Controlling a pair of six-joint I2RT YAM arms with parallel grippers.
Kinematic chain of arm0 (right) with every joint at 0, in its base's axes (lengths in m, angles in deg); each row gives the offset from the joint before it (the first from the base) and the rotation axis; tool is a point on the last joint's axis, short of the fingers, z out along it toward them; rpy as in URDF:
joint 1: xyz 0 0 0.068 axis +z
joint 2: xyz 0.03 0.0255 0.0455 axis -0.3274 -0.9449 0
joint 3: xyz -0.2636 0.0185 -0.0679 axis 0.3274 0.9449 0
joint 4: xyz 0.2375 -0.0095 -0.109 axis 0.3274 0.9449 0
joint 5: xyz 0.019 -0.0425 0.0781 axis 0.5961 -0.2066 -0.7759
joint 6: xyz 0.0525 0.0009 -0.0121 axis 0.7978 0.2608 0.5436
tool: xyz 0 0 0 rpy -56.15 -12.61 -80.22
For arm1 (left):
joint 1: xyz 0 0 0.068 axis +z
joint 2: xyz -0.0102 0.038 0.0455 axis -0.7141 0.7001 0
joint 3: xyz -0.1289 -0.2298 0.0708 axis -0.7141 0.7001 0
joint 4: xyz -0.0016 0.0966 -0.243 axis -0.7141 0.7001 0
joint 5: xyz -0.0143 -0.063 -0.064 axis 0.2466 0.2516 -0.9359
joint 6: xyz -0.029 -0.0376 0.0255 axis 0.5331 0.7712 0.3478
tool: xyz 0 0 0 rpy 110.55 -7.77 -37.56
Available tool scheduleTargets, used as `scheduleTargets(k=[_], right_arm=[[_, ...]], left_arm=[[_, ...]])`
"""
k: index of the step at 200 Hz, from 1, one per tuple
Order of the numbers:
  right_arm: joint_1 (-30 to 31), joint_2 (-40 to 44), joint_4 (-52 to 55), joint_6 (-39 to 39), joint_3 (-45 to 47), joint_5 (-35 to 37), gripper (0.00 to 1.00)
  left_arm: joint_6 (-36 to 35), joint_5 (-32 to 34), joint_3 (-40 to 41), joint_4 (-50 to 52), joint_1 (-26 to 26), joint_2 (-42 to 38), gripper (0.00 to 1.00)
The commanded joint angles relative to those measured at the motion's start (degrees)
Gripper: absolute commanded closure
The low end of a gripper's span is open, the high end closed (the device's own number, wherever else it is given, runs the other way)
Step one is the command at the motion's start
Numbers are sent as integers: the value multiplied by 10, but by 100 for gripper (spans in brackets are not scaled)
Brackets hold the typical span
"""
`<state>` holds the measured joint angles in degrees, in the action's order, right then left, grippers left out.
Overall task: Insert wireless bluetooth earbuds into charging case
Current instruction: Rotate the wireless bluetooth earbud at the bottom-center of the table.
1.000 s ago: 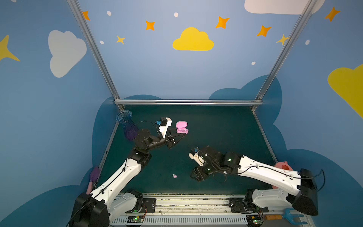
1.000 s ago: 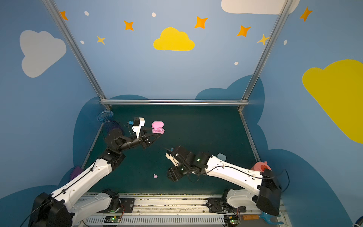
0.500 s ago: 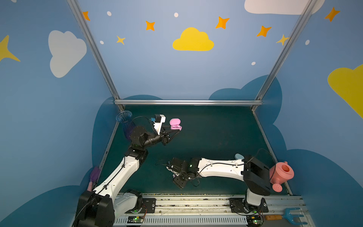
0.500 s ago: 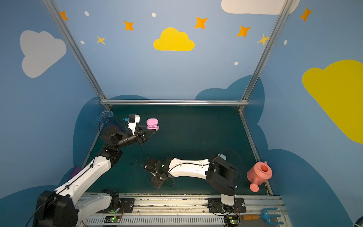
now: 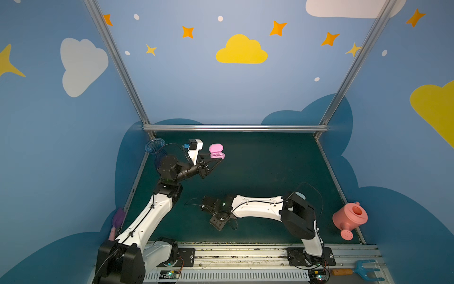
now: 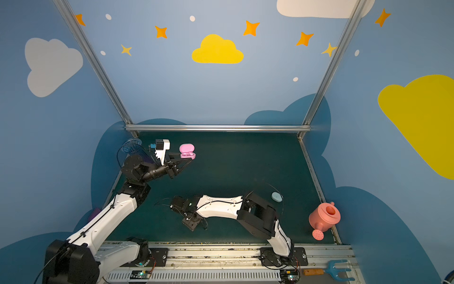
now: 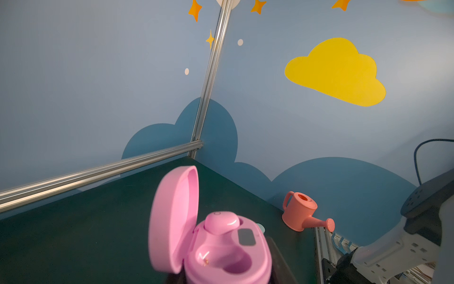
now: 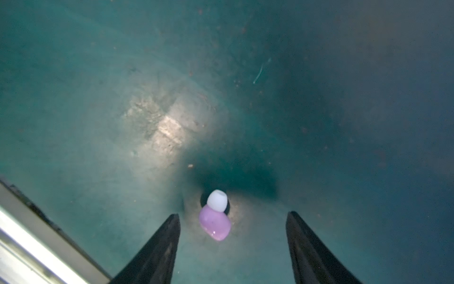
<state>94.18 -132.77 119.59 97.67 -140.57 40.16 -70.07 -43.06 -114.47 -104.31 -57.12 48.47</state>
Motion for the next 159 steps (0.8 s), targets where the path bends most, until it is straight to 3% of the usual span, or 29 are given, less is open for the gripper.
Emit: scheduleTargets(k=[1, 34, 159], right_arm=[[-5, -18, 50, -13, -26, 18, 32], [-10, -43, 91, -22, -54, 31, 32], [-25, -21, 75, -22, -56, 84, 33]], left_arm=[[7, -11, -3, -25, 5, -2, 91], [11, -11, -3, -28, 5, -3, 91], [21, -12, -1, -39, 5, -4, 91]])
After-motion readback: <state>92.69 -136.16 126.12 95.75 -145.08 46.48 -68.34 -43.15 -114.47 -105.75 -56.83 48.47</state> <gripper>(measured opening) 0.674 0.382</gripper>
